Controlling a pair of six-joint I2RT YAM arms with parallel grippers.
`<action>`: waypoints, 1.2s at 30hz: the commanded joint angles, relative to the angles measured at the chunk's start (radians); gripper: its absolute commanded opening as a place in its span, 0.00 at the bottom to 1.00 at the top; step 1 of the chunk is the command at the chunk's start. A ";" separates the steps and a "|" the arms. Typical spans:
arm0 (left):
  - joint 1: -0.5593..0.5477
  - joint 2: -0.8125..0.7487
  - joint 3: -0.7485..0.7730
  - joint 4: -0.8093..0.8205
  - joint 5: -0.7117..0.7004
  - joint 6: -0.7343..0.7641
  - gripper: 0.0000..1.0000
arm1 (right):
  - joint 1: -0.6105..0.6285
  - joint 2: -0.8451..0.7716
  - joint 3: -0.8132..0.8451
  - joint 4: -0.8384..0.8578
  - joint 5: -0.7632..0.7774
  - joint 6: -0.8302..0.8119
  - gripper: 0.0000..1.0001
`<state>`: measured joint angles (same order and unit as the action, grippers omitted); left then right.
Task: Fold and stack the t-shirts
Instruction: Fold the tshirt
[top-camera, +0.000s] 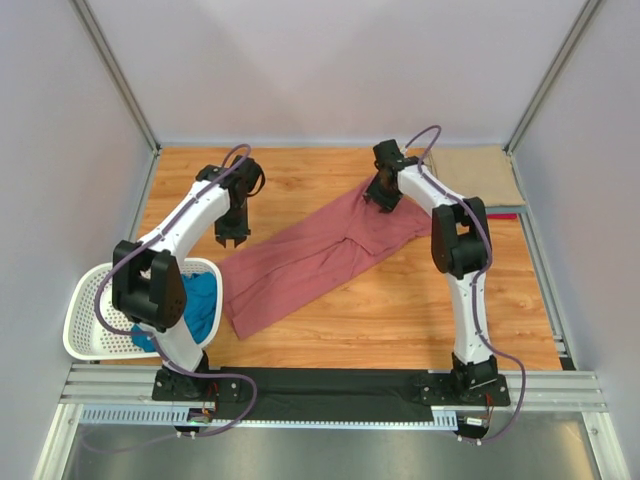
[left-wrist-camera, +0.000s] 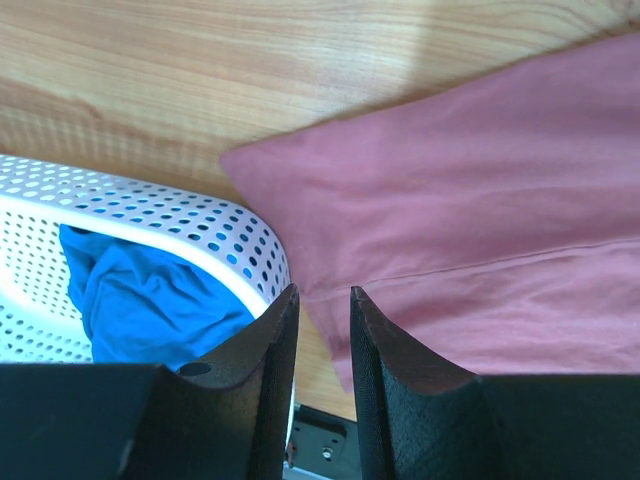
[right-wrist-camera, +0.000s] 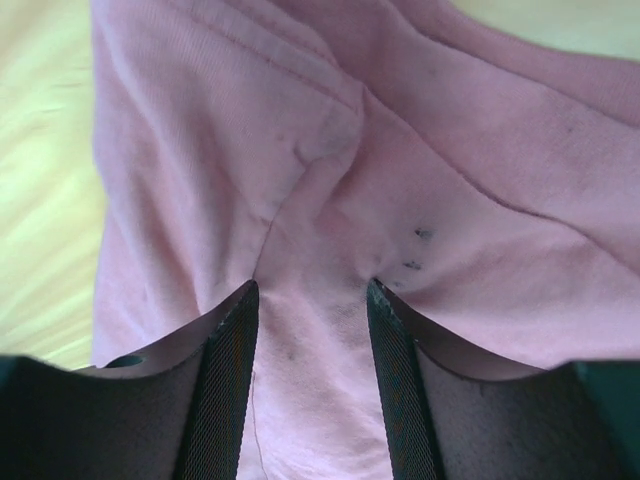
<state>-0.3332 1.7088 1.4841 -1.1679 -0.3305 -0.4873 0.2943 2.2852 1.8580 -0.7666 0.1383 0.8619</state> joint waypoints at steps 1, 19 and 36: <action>-0.001 0.015 0.018 0.028 0.008 0.018 0.34 | 0.039 0.146 0.114 0.099 -0.123 -0.101 0.49; -0.205 0.109 -0.165 0.258 0.390 0.020 0.29 | -0.020 -0.136 0.139 0.136 -0.210 -0.327 0.61; -0.348 0.212 -0.288 0.336 0.372 -0.143 0.24 | -0.072 -0.670 -0.497 0.210 -0.198 -0.301 0.61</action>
<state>-0.6319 1.8961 1.2461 -0.8761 0.0093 -0.5495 0.2348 1.6886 1.4265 -0.5896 -0.0689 0.5602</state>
